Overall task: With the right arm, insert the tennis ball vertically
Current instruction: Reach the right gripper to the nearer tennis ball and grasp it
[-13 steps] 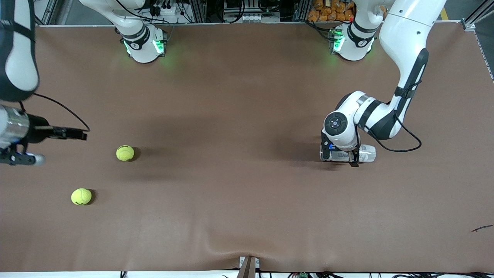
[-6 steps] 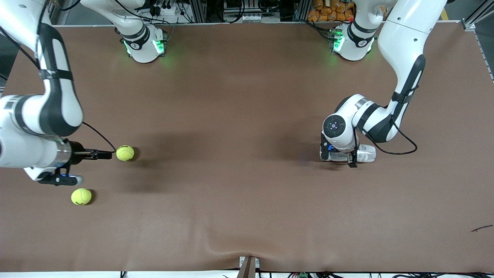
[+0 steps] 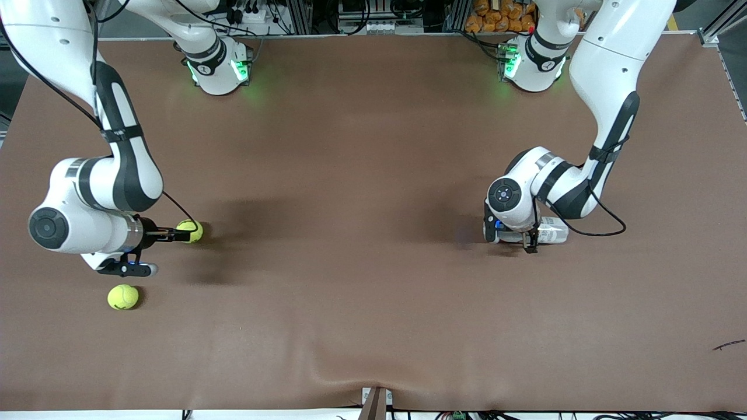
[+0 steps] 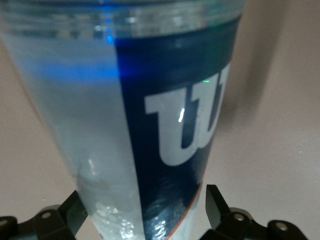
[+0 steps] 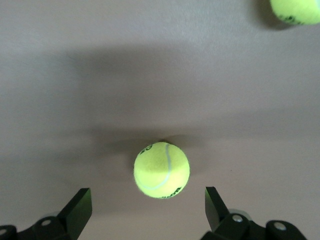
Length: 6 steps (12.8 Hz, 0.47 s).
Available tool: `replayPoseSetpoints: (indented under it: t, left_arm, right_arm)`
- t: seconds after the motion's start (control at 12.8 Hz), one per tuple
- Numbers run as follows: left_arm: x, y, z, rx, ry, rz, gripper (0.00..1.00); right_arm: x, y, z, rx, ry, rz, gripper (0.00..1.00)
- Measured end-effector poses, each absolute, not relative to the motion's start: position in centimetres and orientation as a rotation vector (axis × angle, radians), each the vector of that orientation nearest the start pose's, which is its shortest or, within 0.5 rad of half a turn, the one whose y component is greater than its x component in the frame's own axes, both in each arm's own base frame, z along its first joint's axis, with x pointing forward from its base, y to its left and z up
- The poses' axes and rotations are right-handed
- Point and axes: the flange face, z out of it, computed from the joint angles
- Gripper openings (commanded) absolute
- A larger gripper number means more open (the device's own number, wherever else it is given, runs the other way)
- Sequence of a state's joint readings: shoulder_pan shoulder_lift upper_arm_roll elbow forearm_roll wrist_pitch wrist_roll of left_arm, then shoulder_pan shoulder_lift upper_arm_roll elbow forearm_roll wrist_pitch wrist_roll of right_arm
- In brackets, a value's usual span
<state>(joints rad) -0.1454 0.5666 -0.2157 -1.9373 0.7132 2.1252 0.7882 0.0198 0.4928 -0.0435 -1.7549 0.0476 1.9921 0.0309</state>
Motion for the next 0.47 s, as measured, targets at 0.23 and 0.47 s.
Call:
replayPoseSetpoints:
  t: [0.23, 0.47]
  left_arm:
    - [55.9, -17.9, 17.4, -1.896, 1.998, 0.568, 0.69]
    - [56.0, -18.0, 17.5, -1.893, 1.998, 0.565, 0.68]
  right_arm:
    - [62.4, -1.2, 22.7, -3.086, 0.127, 0.49, 1.0]
    - [62.0, -1.3, 18.9, -3.087, 0.13, 0.511, 1.0]
